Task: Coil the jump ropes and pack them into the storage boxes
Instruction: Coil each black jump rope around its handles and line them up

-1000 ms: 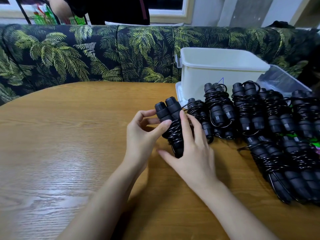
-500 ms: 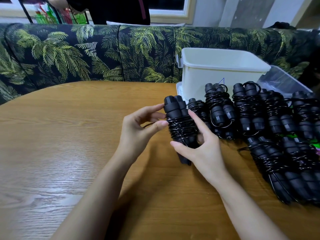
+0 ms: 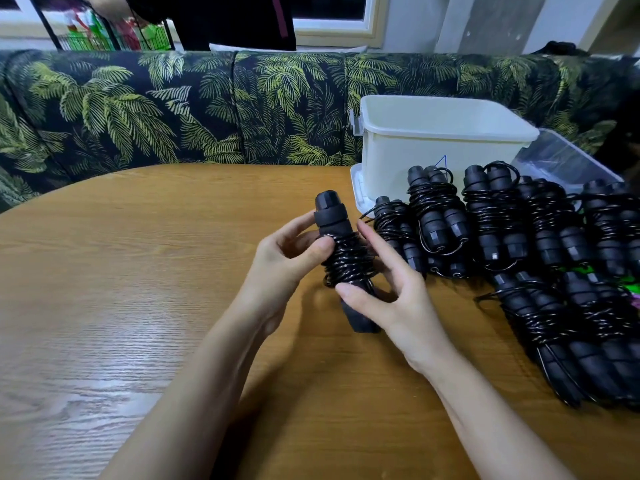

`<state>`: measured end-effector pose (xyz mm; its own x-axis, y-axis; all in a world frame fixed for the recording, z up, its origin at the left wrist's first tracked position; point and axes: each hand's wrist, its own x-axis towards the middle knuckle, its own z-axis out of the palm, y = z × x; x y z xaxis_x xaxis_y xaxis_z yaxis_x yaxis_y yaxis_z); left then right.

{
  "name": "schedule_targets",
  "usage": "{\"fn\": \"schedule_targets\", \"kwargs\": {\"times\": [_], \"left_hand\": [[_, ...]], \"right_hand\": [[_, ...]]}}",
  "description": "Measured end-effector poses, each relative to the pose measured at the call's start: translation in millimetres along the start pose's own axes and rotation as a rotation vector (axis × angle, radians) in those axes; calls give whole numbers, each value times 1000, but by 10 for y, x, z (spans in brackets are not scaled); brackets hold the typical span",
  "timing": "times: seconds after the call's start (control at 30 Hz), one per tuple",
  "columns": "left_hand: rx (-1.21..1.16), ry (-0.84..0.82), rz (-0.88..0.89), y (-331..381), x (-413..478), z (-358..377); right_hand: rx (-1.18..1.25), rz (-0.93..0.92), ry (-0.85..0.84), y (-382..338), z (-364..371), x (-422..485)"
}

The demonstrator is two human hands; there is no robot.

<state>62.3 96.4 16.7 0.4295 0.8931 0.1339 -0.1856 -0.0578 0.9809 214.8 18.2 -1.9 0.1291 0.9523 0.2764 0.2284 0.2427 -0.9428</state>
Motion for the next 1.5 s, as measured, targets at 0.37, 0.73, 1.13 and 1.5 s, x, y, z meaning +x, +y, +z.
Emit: {"fn": "schedule_targets", "kwargs": {"times": [0.37, 0.73, 1.13, 1.5], "left_hand": [[-35, 154, 17, 39, -61, 136], [-180, 119, -121, 43, -41, 100], [-124, 237, -114, -78, -2, 121], [140, 137, 70, -161, -26, 134]], "right_hand": [[-121, -186, 152, -66, 125, -33], [312, 11, 43, -74, -16, 5], [-299, -48, -8, 87, -28, 68], [-750, -82, 172, 121, 45, 31]]}}
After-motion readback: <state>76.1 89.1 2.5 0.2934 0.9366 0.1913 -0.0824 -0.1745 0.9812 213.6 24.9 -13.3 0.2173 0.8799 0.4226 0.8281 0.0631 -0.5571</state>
